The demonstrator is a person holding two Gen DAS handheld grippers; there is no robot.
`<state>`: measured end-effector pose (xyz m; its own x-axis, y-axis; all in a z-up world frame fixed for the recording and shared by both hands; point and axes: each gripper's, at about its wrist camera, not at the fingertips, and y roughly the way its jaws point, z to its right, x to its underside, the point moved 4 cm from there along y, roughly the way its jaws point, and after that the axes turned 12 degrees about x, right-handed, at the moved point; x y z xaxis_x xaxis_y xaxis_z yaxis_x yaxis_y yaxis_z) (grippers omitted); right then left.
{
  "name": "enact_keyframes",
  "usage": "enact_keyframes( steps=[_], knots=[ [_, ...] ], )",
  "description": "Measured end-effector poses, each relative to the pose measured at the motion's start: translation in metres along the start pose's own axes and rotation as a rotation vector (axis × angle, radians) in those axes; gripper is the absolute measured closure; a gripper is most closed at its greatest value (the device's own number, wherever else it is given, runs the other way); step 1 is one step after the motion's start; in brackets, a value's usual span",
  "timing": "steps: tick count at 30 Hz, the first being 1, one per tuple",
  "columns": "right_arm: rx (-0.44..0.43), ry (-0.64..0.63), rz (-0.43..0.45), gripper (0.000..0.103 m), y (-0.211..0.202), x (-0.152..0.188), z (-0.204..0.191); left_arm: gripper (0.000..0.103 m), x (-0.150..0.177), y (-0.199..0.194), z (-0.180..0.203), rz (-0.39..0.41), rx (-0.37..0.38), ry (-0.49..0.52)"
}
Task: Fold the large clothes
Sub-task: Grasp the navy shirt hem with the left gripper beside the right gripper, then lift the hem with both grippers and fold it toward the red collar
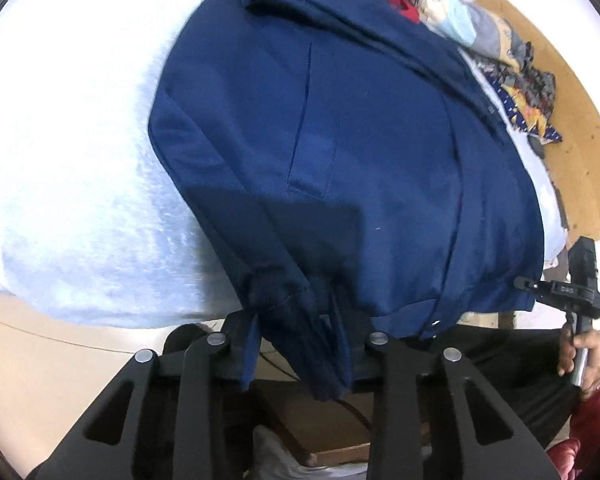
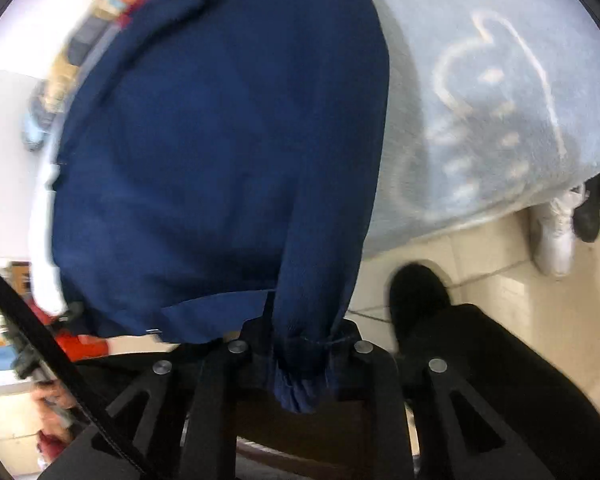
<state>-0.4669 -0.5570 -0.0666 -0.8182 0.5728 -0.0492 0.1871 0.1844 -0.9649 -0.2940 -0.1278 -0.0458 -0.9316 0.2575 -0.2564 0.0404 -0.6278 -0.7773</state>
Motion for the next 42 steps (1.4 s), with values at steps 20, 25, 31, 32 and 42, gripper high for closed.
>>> enact_keyframes(
  steps=[20,25,31,32,42],
  knots=[
    [-0.436,-0.033,0.417,0.084,-0.16,-0.054,-0.031,0.08,-0.062,-0.086,0.039,0.274,0.104,0.105],
    [-0.398,-0.065,0.505,0.085,-0.184,-0.085,-0.058,0.082,-0.104,-0.103,0.054,0.353,0.101,0.129],
    [-0.372,-0.063,0.566,0.085,-0.199,-0.142,-0.075,0.082,-0.162,-0.122,0.057,0.411,0.074,0.127],
    [-0.369,-0.06,0.572,0.085,-0.201,-0.152,-0.076,0.082,-0.172,-0.122,0.056,0.411,0.066,0.122],
    [-0.324,-0.032,0.573,0.085,-0.175,-0.262,-0.086,0.082,-0.287,-0.096,0.038,0.413,0.002,0.091]
  ],
)
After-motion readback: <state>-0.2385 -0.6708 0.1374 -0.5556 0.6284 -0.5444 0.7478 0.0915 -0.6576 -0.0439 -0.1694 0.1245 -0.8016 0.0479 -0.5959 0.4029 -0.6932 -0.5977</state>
